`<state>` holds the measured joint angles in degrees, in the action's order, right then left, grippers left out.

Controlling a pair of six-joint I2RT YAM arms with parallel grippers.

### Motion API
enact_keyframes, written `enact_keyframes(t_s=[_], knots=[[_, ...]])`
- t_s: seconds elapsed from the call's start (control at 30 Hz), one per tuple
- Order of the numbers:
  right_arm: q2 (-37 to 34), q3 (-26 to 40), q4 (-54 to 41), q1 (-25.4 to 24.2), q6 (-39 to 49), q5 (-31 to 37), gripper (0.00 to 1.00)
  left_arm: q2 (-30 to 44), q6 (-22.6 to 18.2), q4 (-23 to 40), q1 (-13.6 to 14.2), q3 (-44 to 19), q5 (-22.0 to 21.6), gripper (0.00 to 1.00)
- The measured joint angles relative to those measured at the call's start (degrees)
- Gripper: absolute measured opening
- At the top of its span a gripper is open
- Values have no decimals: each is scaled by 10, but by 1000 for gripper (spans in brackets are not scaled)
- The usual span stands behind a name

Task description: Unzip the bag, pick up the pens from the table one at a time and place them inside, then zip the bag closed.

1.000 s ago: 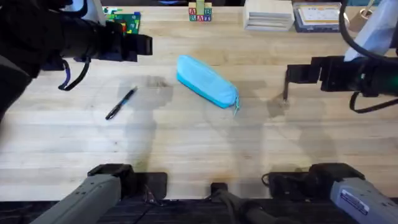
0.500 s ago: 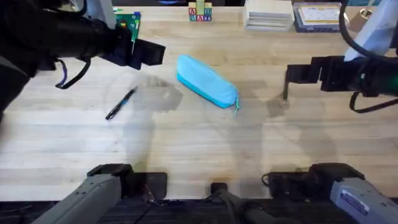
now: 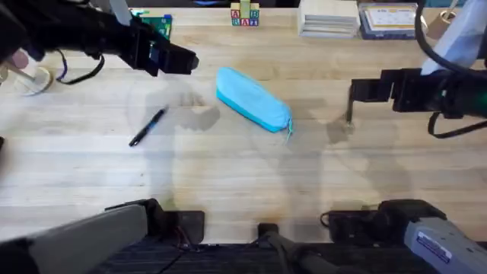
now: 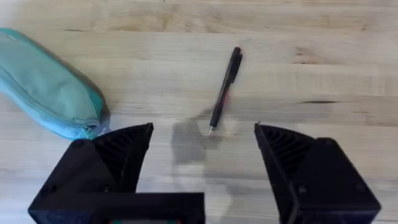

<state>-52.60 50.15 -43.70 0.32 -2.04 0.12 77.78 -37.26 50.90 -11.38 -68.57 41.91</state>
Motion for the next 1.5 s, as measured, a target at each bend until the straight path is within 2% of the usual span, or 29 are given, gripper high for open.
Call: enact_keyframes(t_s=[0.23,0.33,0.6,0.63,0.8,0.87,0.9,1.07,1.33,1.5], knots=[[0,0,0,0,0,0,997,103,-111,98,0,-111,38,991],[0,0,0,0,0,0,997,136,-138,102,0,-135,45,992],[0,2,0,0,0,0,997,186,-160,85,0,-138,48,992],[0,2,0,0,0,0,997,192,-162,50,0,-138,52,993],[0,2,0,0,2,0,997,194,-170,-12,0,-138,76,992],[0,3,0,0,2,0,997,194,-193,-17,0,-138,90,992],[0,3,0,0,2,0,997,194,-250,-10,0,-138,123,991],[0,3,0,0,2,0,996,194,-327,-8,0,-138,177,991],[0,3,0,0,2,0,998,209,-416,4,5,-138,238,991],[0,3,0,0,2,0,997,231,-442,7,20,-138,253,991]])
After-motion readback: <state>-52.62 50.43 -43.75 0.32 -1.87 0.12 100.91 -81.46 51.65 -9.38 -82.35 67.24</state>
